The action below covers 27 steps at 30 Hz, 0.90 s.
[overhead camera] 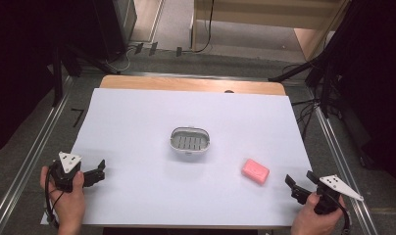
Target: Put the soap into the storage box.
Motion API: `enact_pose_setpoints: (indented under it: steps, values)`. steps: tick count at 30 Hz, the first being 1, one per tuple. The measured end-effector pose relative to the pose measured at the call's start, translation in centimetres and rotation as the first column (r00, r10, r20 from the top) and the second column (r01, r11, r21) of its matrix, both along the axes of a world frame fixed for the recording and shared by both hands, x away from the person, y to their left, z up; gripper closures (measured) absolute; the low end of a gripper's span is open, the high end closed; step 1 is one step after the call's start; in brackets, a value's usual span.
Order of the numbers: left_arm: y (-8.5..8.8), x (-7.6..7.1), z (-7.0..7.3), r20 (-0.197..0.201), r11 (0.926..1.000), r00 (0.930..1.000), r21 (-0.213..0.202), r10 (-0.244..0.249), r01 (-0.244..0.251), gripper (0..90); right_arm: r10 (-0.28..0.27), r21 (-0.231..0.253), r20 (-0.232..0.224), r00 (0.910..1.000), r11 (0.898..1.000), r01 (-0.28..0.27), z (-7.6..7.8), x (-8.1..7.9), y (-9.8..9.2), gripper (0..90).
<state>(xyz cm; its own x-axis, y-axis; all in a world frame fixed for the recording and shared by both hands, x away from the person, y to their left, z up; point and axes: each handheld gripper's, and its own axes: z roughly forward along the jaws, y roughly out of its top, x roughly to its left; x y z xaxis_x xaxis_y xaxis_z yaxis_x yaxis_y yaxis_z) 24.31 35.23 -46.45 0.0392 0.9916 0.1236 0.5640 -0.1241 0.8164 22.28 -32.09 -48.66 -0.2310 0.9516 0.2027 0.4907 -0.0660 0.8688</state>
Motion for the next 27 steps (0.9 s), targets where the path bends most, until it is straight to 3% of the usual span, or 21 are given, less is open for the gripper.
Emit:
enact_pose_setpoints:
  steps: [3, 4, 5, 10, 11, 14, 16, 19, 20, 21, 22, 23, 25, 26, 27]
  values:
    - [0.0, 0.0, 0.0, 0.000, 1.0000, 1.0000, 0.002, -0.002, 0.002, 0.0, 0.013, -0.023, -0.023, 0.9997, 1.000, -0.014, 0.1, 0.1, 0.1, 14.0]
    - [-0.1, 0.0, 0.0, -0.002, 1.0000, 1.0000, 0.004, -0.002, 0.002, 0.0, 0.003, -0.081, -0.023, 0.9997, 0.997, -0.005, 0.3, 0.1, 0.4, 14.0]
    - [-0.1, 0.0, 0.0, -0.003, 1.0000, 1.0000, 0.005, -0.003, 0.003, 0.0, 0.000, -0.095, -0.028, 0.9996, 0.995, -0.002, 0.4, 0.1, 0.4, 14.1]
    - [-0.1, 0.0, 0.0, -0.001, 0.9999, 1.0000, 0.010, -0.005, 0.005, 0.0, 0.064, -0.105, -0.030, 0.9975, 0.992, -0.067, 0.9, 0.1, 0.6, 14.1]
    - [-0.2, 0.0, -0.1, -0.003, 0.9999, 1.0000, 0.012, -0.005, 0.005, 0.0, 0.104, -0.136, -0.038, 0.9939, 0.985, -0.108, 1.3, 0.2, 0.9, 14.3]
    - [-0.2, 0.0, -0.1, -0.003, 0.9997, 0.9999, 0.022, -0.010, 0.011, 0.0, 0.139, -0.150, -0.041, 0.9895, 0.978, -0.144, 1.6, 0.3, 1.1, 14.8]
    - [-0.3, 0.0, -0.1, -0.003, 0.9996, 0.9999, 0.027, -0.012, 0.012, 0.0, 0.167, -0.171, -0.051, 0.9847, 0.970, -0.173, 1.9, 0.5, 1.4, 15.9]
    - [-0.4, 0.0, -0.1, -0.007, 0.9991, 0.9999, 0.040, -0.015, 0.015, 0.0, 0.231, -0.217, -0.100, 0.9679, 0.944, -0.247, 2.3, 1.1, 2.4, 23.5]
    - [-0.4, 0.0, -0.1, -0.007, 0.9991, 0.9999, 0.040, -0.015, 0.015, 0.0, 0.231, -0.217, -0.100, 0.9679, 0.944, -0.247, 2.3, 1.1, 2.4, 23.5]
    - [-0.5, 0.0, -0.1, -0.007, 0.9990, 0.9999, 0.043, -0.014, 0.014, 0.0, 0.245, -0.239, -0.122, 0.9618, 0.933, -0.268, 2.5, 1.3, 2.9, 23.7]
    - [-0.5, 0.0, -0.1, -0.007, 0.9989, 0.9999, 0.045, -0.014, 0.015, 0.0, 0.245, -0.239, -0.122, 0.9618, 0.933, -0.268, 2.5, 1.3, 2.9, 23.7]
    - [-0.5, 0.0, -0.1, -0.010, 0.9988, 0.9998, 0.047, -0.015, 0.015, 0.0, 0.274, -0.252, -0.142, 0.9512, 0.919, -0.303, 2.7, 1.6, 3.4, 23.7]
    - [-0.6, 0.1, -0.1, -0.011, 0.9986, 0.9998, 0.051, -0.017, 0.017, 0.0, 0.287, -0.255, -0.150, 0.9462, 0.913, -0.317, 2.7, 1.7, 3.6, 23.6]
    - [-0.6, 0.1, -0.2, -0.008, 0.9982, 0.9998, 0.057, -0.018, 0.018, 0.0, 0.315, -0.270, -0.174, 0.9328, 0.896, -0.353, 3.0, 2.0, 3.9, 23.5]
    - [-0.6, 0.1, -0.2, -0.008, 0.9982, 0.9998, 0.057, -0.018, 0.018, 0.0, 0.315, -0.270, -0.174, 0.9328, 0.896, -0.353, 3.0, 2.0, 3.9, 23.5]
